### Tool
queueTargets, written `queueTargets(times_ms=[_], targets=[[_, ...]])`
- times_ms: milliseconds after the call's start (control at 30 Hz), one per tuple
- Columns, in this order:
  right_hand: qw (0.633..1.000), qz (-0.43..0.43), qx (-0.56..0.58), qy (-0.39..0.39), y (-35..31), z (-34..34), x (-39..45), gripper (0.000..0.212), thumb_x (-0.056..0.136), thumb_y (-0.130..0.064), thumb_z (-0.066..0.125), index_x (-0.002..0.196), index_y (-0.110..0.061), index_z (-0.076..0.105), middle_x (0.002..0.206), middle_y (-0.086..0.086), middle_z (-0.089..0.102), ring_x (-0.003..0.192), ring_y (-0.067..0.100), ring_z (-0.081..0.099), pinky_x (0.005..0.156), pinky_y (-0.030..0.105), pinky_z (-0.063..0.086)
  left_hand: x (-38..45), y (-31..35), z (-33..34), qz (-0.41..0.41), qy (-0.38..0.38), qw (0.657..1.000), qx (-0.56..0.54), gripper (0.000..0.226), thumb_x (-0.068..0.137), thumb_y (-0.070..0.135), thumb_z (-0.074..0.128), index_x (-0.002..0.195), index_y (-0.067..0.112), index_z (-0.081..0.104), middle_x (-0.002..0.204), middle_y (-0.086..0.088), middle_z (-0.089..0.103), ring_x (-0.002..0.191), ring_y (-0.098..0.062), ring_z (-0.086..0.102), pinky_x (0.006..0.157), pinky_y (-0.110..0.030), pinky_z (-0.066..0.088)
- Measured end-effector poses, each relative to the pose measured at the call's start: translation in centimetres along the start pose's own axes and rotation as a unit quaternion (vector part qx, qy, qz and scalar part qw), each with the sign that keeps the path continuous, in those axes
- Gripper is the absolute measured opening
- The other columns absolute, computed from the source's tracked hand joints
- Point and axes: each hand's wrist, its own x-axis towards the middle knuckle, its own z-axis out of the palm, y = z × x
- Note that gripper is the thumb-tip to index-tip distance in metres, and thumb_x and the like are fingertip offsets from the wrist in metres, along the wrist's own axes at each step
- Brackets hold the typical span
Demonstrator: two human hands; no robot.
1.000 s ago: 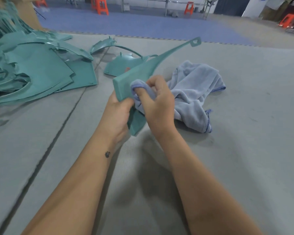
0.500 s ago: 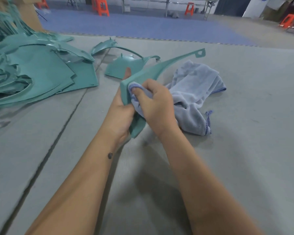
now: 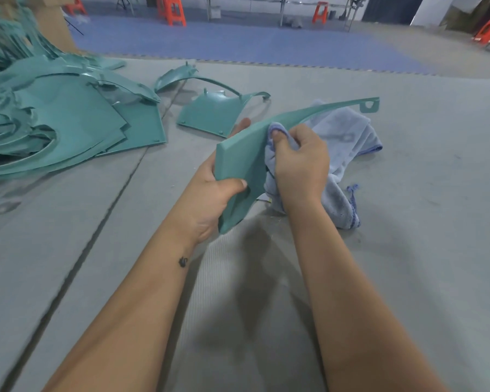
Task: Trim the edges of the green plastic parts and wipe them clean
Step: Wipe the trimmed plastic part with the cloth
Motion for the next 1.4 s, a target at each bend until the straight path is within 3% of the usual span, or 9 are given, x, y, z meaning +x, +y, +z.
queueTargets(times_ms=[100, 200, 267, 533, 667, 833, 1067, 1233, 1400], targets=[[0.998, -0.044, 0.009, -0.032, -0.8, 0.2, -1.2, 0.046, 0.093, -0.032, 0.061, 0.059, -0.023, 0.032, 0.055, -0.009, 0.037, 0.057, 0.008, 0.035, 0.059, 0.033, 0.031, 0.0, -0.2, 0.0, 0.003, 0.01, 1.0, 0.011, 0.066, 0.076, -0.012, 0.045, 0.12, 0.035, 0.059, 0.106, 0.005, 0.07, 0.093, -0.013, 0.065, 0.081, -0.029, 0.053], [0.99, -0.117, 0.009, -0.078, -2.0, 1.0, -3.5, 0.044, 0.093, -0.03, 0.061, 0.06, -0.025, 0.032, 0.055, -0.008, 0.04, 0.061, 0.011, 0.039, 0.059, 0.033, 0.035, -0.1, 0.0, 0.0, -0.005, 0.027, 0.999, -0.021, 0.037, 0.08, -0.008, 0.053, 0.095, 0.021, 0.07, 0.084, -0.001, 0.072, 0.075, -0.014, 0.067, 0.067, -0.029, 0.056], [0.985, -0.143, 0.001, -0.093, -2.4, 1.4, -4.1, 0.043, 0.093, -0.028, 0.061, 0.061, -0.025, 0.032, 0.056, -0.006, 0.04, 0.063, 0.014, 0.04, 0.06, 0.033, 0.035, -0.2, 0.0, -0.2, -0.005, 0.023, 0.999, -0.035, 0.035, 0.086, -0.01, 0.052, 0.089, 0.019, 0.072, 0.082, -0.002, 0.073, 0.073, -0.014, 0.069, 0.063, -0.028, 0.057], [0.993, -0.064, -0.026, -0.095, -2.1, 0.7, -1.1, 0.042, 0.092, -0.036, 0.06, 0.059, -0.013, 0.046, 0.051, -0.004, 0.044, 0.055, 0.02, 0.046, 0.056, 0.036, 0.041, 0.2, -0.2, -0.7, -0.034, 0.047, 0.998, -0.013, 0.043, 0.086, -0.02, 0.042, 0.098, 0.015, 0.064, 0.078, 0.002, 0.072, 0.073, -0.012, 0.069, 0.069, -0.028, 0.058], [0.997, 0.009, -0.057, -0.058, -1.6, 0.3, 0.9, 0.049, 0.09, -0.039, 0.059, 0.055, -0.015, 0.036, 0.038, -0.008, 0.036, 0.041, 0.01, 0.036, 0.044, 0.028, 0.03, 0.2, -0.1, -0.6, -0.044, 0.042, 0.998, -0.022, 0.038, 0.071, -0.005, 0.053, 0.101, 0.015, 0.063, 0.083, 0.003, 0.073, 0.077, -0.013, 0.069, 0.07, -0.028, 0.058], [0.993, 0.056, -0.101, -0.017, -1.4, -0.5, 2.8, 0.049, 0.093, -0.04, 0.055, 0.057, -0.014, 0.034, 0.045, -0.003, 0.034, 0.044, 0.011, 0.033, 0.041, 0.022, 0.026, 0.4, -0.1, -0.1, -0.061, 0.04, 0.997, 0.019, 0.038, 0.066, 0.003, 0.053, 0.098, 0.02, 0.064, 0.086, 0.0, 0.07, 0.078, -0.017, 0.066, 0.074, -0.033, 0.053], [0.995, 0.022, -0.093, -0.035, -2.0, 0.1, 1.0, 0.049, 0.096, -0.035, 0.052, 0.055, -0.017, 0.032, 0.054, -0.004, 0.035, 0.054, 0.011, 0.035, 0.05, 0.029, 0.025, 0.5, -0.2, 0.2, -0.031, 0.033, 0.995, 0.086, 0.036, 0.071, 0.001, 0.05, 0.096, 0.022, 0.064, 0.08, 0.008, 0.071, 0.078, -0.011, 0.066, 0.073, -0.028, 0.054], [0.989, -0.045, -0.095, -0.104, -3.2, 1.2, -1.3, 0.044, 0.095, -0.035, 0.053, 0.055, -0.02, 0.04, 0.057, -0.004, 0.047, 0.07, 0.021, 0.05, 0.057, 0.032, 0.033, 0.5, -0.1, -0.2, -0.025, 0.026, 0.998, 0.049, 0.04, 0.087, -0.018, 0.041, 0.098, 0.013, 0.064, 0.076, 0.002, 0.072, 0.07, -0.012, 0.069, 0.062, -0.025, 0.055], [0.988, -0.05, -0.049, -0.137, -2.3, 2.1, -2.2, 0.046, 0.096, -0.03, 0.055, 0.056, -0.021, 0.034, 0.054, -0.005, 0.042, 0.062, 0.014, 0.042, 0.058, 0.031, 0.031, 0.9, -0.1, -0.2, -0.016, 0.033, 0.998, 0.047, 0.031, 0.093, -0.004, 0.051, 0.098, 0.02, 0.07, 0.089, -0.002, 0.074, 0.082, -0.017, 0.069, 0.073, -0.036, 0.057]])
